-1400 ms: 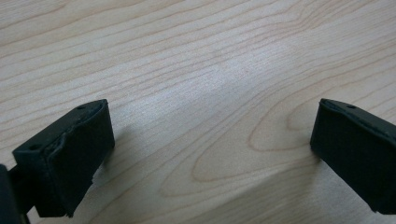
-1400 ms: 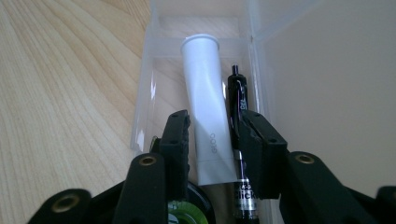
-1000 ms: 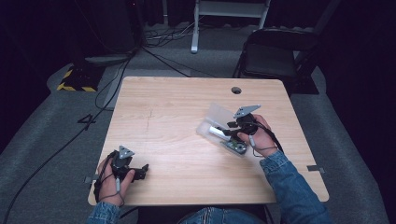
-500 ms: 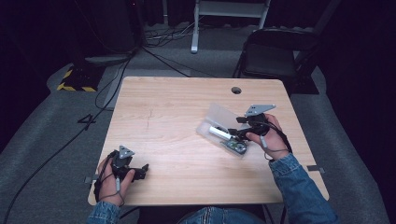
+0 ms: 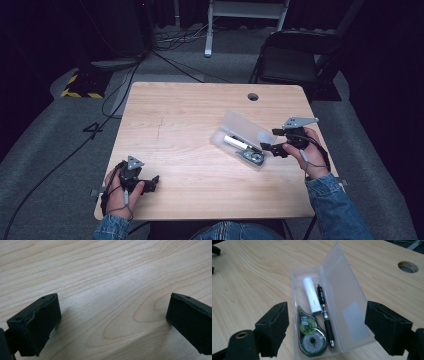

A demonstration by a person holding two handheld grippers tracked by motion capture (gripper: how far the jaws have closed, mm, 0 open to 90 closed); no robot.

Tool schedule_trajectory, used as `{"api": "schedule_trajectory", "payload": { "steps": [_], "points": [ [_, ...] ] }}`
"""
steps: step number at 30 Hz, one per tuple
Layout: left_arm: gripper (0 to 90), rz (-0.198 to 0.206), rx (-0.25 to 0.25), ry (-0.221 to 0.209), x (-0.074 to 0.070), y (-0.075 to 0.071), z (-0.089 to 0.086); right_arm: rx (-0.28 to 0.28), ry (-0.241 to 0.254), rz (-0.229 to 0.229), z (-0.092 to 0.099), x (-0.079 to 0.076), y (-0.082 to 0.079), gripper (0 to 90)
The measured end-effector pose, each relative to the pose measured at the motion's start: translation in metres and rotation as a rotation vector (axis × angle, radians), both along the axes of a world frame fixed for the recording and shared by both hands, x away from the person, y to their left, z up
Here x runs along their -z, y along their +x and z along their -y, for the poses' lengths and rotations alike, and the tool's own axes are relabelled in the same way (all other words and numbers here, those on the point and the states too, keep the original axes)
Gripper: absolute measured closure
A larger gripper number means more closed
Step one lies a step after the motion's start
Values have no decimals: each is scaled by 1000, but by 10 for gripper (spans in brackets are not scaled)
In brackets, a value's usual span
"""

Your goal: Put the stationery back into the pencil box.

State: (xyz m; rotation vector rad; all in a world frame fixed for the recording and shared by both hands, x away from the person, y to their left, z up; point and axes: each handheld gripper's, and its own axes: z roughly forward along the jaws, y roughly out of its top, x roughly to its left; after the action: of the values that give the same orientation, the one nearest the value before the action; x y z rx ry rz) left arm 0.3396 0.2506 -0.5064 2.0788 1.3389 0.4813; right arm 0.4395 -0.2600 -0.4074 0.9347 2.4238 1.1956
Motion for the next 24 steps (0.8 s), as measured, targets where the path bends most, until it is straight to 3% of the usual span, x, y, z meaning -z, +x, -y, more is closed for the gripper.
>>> {"api": "schedule_trajectory", "payload": {
  "steps": [13,24],
  "points": [
    [0,0,5,-2,0,2,0,83,-13,-20,28,20,-6,204],
    [0,1,6,-3,0,2,0,165,-44,-46,46,49,-7,191]
  ]
}}
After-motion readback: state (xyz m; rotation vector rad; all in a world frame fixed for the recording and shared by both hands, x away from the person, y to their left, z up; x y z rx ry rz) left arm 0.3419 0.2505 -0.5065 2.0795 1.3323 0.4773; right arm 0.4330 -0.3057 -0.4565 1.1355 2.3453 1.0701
